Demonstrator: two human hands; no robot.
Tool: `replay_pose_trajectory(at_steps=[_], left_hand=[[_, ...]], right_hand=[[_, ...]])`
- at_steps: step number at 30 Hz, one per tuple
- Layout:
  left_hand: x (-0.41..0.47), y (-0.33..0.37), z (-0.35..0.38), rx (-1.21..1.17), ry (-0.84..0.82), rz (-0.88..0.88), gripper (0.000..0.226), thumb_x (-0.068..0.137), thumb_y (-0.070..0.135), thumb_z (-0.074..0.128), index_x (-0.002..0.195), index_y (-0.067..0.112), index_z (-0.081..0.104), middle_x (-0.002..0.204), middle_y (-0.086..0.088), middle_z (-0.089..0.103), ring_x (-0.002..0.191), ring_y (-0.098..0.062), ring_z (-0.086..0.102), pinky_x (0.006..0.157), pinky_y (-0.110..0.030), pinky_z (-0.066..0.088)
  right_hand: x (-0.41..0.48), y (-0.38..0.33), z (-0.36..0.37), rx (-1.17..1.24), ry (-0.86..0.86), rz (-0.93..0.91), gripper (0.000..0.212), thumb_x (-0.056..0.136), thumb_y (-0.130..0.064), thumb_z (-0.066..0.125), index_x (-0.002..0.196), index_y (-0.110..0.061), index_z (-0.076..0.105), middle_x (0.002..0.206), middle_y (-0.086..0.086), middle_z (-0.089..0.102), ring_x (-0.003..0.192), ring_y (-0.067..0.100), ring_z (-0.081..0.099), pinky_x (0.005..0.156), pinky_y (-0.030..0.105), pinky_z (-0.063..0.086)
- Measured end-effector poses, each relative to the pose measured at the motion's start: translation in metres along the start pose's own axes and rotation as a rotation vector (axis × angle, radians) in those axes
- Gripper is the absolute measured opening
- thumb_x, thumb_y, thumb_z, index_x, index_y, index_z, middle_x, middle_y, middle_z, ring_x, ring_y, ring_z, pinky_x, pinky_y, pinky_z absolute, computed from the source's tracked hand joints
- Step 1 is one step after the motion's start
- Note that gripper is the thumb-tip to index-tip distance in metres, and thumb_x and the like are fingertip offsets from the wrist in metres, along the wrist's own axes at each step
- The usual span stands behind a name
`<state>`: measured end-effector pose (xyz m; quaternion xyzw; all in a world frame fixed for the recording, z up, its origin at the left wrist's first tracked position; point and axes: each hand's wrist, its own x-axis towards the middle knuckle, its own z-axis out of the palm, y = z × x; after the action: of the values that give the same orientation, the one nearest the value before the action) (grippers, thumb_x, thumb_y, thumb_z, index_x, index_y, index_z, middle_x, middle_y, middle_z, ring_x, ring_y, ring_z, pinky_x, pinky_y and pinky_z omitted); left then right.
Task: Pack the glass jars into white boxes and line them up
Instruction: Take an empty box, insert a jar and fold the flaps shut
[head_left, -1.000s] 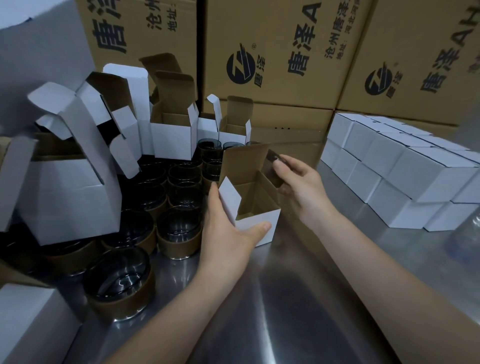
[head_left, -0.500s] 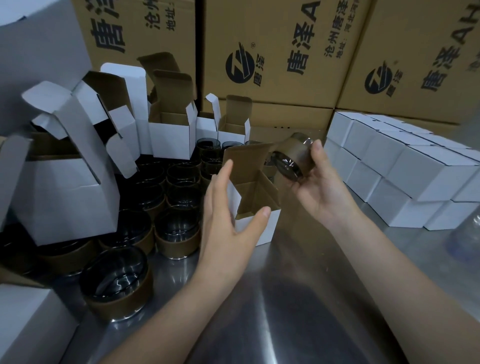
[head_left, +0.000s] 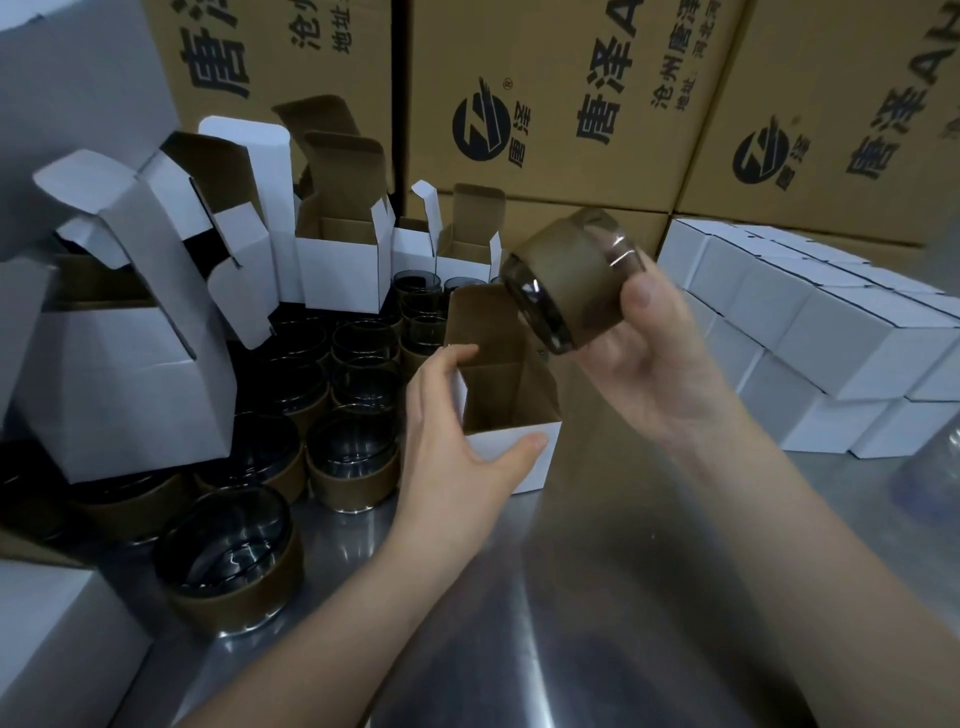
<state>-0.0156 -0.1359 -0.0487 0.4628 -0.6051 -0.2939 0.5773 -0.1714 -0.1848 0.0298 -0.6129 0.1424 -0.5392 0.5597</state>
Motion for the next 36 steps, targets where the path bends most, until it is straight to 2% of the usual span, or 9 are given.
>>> replay_pose_trajectory(at_steps=[2,5,7,12,15,19,23,31,36], left_hand=[[0.001,0.0,0.0,-0.019,0.005,0.001,0.077,0.072,0.016,0.085,0.126,0.046,0.037,0.138,0.01,0.042,0.132,-0.005,0.039,0.112,-0.033,0.038],[0.002,0.001,0.0,-0.037,0.017,-0.012,0.079,0.07,0.017,0.087,0.121,0.05,0.037,0.135,0.009,0.045,0.129,-0.007,0.042,0.109,-0.033,0.04],[0.003,0.0,0.001,-0.052,0.012,-0.035,0.081,0.068,0.017,0.088,0.129,0.038,0.038,0.134,0.008,0.047,0.128,-0.008,0.043,0.108,-0.034,0.042],[0.004,-0.001,0.001,-0.057,0.008,-0.039,0.085,0.068,0.017,0.088,0.128,0.042,0.034,0.134,0.012,0.044,0.128,-0.006,0.043,0.106,-0.03,0.042],[0.004,-0.002,0.002,-0.05,-0.002,-0.031,0.085,0.068,0.017,0.088,0.132,0.037,0.035,0.134,0.012,0.044,0.128,-0.005,0.043,0.106,-0.027,0.041],[0.005,-0.005,0.002,-0.043,-0.001,-0.029,0.086,0.068,0.019,0.088,0.131,0.04,0.033,0.136,0.014,0.043,0.129,-0.003,0.041,0.105,-0.023,0.038],[0.005,-0.007,0.002,-0.026,0.006,-0.017,0.085,0.067,0.019,0.089,0.128,0.042,0.034,0.135,0.013,0.043,0.128,-0.002,0.041,0.1,-0.016,0.036],[0.005,-0.009,0.003,-0.009,0.02,-0.005,0.087,0.066,0.02,0.089,0.129,0.041,0.033,0.136,0.013,0.042,0.129,-0.001,0.04,0.097,-0.011,0.034],[0.005,-0.009,0.003,0.012,0.02,-0.003,0.091,0.065,0.02,0.09,0.134,0.036,0.033,0.139,0.009,0.041,0.131,-0.006,0.04,0.104,-0.02,0.037]], right_hand=[[-0.002,0.0,0.009,-0.106,0.01,0.013,0.083,0.069,-0.046,0.083,0.132,-0.004,0.048,0.125,0.011,0.057,0.118,0.028,0.055,0.089,0.035,0.052],[-0.007,0.002,0.018,-0.31,0.021,0.034,0.082,0.065,-0.057,0.08,0.13,-0.014,0.055,0.124,0.001,0.064,0.122,0.023,0.057,0.093,0.036,0.051],[-0.009,0.0,0.02,-0.42,0.02,0.029,0.082,0.065,-0.059,0.077,0.13,-0.014,0.056,0.126,0.001,0.064,0.122,0.019,0.058,0.095,0.033,0.049],[-0.011,-0.006,0.015,-0.613,0.019,0.02,0.056,0.07,-0.035,0.077,0.122,-0.021,0.061,0.119,-0.002,0.067,0.114,0.012,0.063,0.091,0.023,0.05],[-0.011,-0.005,0.012,-0.702,-0.008,0.034,0.049,0.073,-0.022,0.077,0.12,-0.024,0.06,0.118,0.002,0.066,0.113,0.015,0.063,0.091,0.029,0.052],[-0.012,-0.006,0.013,-0.757,-0.023,0.027,0.052,0.072,-0.024,0.076,0.12,-0.026,0.057,0.12,0.001,0.063,0.116,0.018,0.061,0.094,0.046,0.054],[-0.014,-0.008,0.012,-0.795,0.004,0.065,0.06,0.072,-0.017,0.078,0.123,-0.023,0.048,0.117,-0.002,0.063,0.116,0.022,0.06,0.086,0.057,0.053],[-0.013,-0.009,0.016,-0.865,0.02,0.087,0.061,0.062,-0.033,0.084,0.109,-0.028,0.046,0.107,-0.003,0.067,0.107,0.022,0.065,0.084,0.051,0.056],[-0.012,-0.008,0.015,-0.962,0.038,0.107,0.062,0.054,-0.045,0.084,0.106,-0.033,0.052,0.102,-0.011,0.069,0.101,0.014,0.067,0.086,0.042,0.058]])
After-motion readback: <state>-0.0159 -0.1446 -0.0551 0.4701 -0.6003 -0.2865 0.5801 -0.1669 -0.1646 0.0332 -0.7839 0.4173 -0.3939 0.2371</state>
